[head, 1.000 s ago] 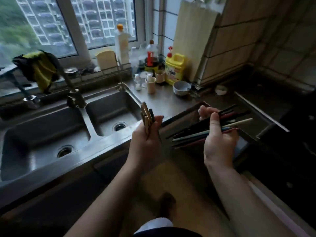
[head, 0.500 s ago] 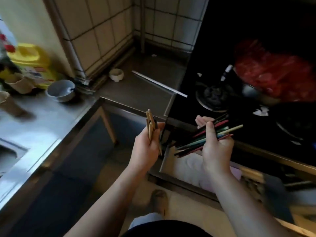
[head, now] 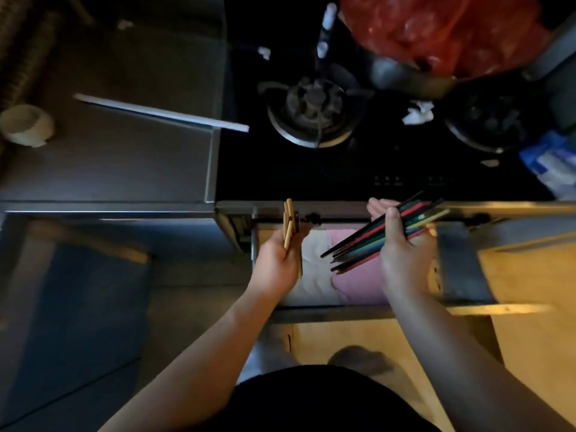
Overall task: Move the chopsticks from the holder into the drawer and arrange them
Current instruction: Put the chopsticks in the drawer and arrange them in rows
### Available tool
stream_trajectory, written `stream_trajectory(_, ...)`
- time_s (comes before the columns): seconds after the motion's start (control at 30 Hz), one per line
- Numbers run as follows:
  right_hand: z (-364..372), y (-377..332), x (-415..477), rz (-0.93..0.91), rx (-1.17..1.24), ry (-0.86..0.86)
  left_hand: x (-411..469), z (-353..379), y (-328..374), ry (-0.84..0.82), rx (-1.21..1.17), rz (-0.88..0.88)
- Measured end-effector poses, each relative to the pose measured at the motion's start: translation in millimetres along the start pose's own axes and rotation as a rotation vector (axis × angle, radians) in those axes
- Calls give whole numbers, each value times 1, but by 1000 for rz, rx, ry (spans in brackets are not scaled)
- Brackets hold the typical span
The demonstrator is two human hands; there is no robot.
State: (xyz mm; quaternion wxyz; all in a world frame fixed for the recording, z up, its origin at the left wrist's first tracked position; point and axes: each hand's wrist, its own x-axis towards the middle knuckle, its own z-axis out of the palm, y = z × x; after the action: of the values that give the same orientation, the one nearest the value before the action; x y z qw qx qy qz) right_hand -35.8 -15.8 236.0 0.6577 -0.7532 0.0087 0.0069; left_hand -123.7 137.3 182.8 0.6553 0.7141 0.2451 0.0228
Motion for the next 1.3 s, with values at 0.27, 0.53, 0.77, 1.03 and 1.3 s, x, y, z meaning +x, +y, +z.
stream_trajectory(0.27, -21, 74, 30, 243, -197, 114, 34, 65, -58, -126, 28, -196)
stream_trajectory(0.53, -24, 178, 65, 434, -288, 53, 72, 121, -138, -74, 25, -381)
stream_trajectory(0.77, -19, 256, 87, 511, -458, -112, 112, 148, -218, -14, 39, -464)
stream_trajectory(1.03, -2, 344, 116, 707, -431, -427, 153, 164, -275, -5, -89, -558)
stream_trajectory(1.3, 23, 400, 125, 793, -584, -551, 176, 175, -301, 32, 160, -646)
